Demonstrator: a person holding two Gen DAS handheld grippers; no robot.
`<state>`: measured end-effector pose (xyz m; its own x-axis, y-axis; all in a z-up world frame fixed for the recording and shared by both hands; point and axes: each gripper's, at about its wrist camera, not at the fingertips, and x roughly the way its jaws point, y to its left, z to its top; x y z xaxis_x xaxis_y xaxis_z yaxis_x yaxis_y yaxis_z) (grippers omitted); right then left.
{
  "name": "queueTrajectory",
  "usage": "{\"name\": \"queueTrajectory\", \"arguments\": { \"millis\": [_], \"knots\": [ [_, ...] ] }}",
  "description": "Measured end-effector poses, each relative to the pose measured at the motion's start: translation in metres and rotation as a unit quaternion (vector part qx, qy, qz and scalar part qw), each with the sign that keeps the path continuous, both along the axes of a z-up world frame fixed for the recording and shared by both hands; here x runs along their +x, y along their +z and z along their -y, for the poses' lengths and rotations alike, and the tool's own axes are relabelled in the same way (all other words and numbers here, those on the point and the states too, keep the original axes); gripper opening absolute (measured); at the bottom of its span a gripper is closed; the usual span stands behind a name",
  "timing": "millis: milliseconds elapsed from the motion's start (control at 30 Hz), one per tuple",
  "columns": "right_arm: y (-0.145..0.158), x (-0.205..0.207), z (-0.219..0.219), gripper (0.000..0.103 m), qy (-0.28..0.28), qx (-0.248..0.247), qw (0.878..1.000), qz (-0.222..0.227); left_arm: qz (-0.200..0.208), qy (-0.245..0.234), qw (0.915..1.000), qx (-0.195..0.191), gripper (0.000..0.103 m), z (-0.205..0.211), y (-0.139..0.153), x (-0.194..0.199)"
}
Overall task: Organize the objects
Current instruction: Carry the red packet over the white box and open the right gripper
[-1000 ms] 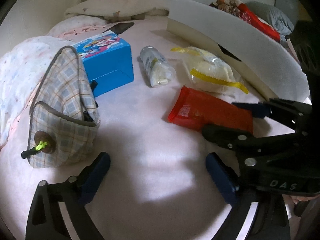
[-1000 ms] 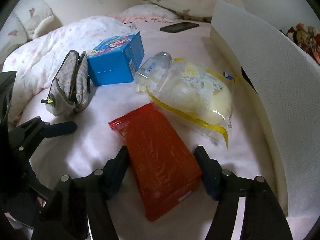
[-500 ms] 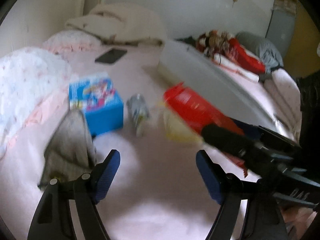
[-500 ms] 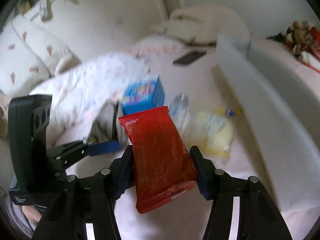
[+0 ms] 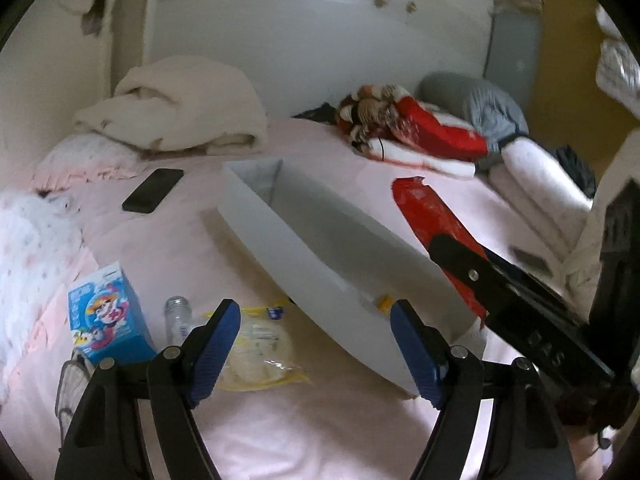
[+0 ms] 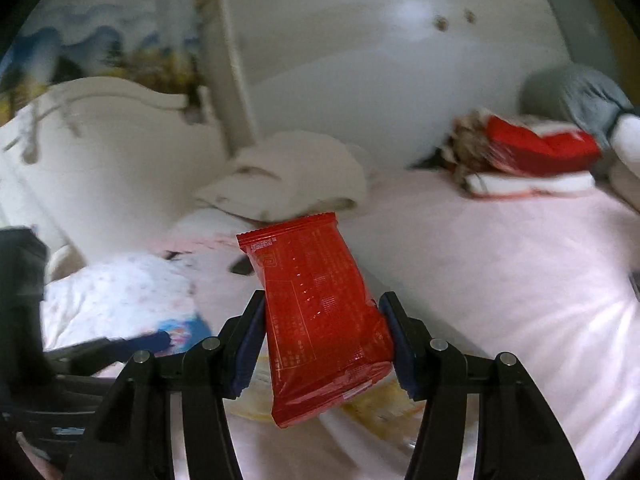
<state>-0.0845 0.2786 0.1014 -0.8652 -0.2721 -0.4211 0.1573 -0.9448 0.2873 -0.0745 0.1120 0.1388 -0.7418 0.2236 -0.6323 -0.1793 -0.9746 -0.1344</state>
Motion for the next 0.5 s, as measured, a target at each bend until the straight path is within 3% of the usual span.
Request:
{"name": "queueTrajectory", "arguments": {
  "millis": [167, 300, 500],
  "knots": [
    [-0.017, -0.017, -0.004, 0.057, -0.017, -0.008, 0.999, 0.041, 0.021, -0.033, 0.9991, -0.017, 0.076, -0.019, -0.015, -0.005],
    [-0.017, -0.018, -0.017, 0.059, -0.028, -0.011, 0.999, 0.016, 0.030, -0.025, 0.9988, -0.028, 0.076, -0.014, -0.028, -0.008],
    [-0.015, -0.017, -0.013, 0.059, -0.004, -0.027, 1.000, -0.005, 0.050, 0.015, 0.9986, -0.001, 0.076, 0.012, -0.037, -0.019]
  ]
}}
